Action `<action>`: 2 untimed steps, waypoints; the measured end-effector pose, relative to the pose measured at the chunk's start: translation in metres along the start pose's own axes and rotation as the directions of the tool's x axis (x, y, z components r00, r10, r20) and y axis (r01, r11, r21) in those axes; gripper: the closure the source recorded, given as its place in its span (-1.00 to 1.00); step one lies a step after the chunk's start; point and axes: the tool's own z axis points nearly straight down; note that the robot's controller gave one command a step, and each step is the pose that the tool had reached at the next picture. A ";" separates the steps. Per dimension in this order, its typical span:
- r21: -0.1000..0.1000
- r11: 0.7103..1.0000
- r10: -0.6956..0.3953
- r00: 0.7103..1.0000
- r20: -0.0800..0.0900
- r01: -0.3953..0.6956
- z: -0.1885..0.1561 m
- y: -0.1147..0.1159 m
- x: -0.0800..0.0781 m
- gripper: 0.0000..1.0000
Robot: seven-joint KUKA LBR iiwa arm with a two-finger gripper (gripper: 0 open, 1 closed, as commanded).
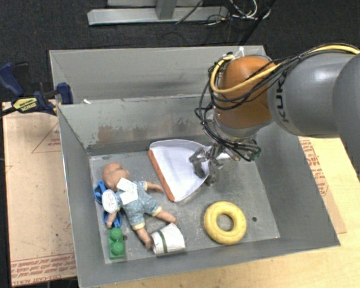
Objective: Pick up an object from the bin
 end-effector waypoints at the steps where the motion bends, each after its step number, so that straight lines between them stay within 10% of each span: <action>1: 0.000 1.000 0.000 1.000 0.000 0.000 0.000 0.000 0.000 1.00; 2: -0.002 1.000 0.001 1.000 -0.002 -0.001 -0.003 0.001 0.001 1.00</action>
Offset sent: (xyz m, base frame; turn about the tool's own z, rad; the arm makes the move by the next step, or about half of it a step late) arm 0.0000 0.0000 0.0537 0.0000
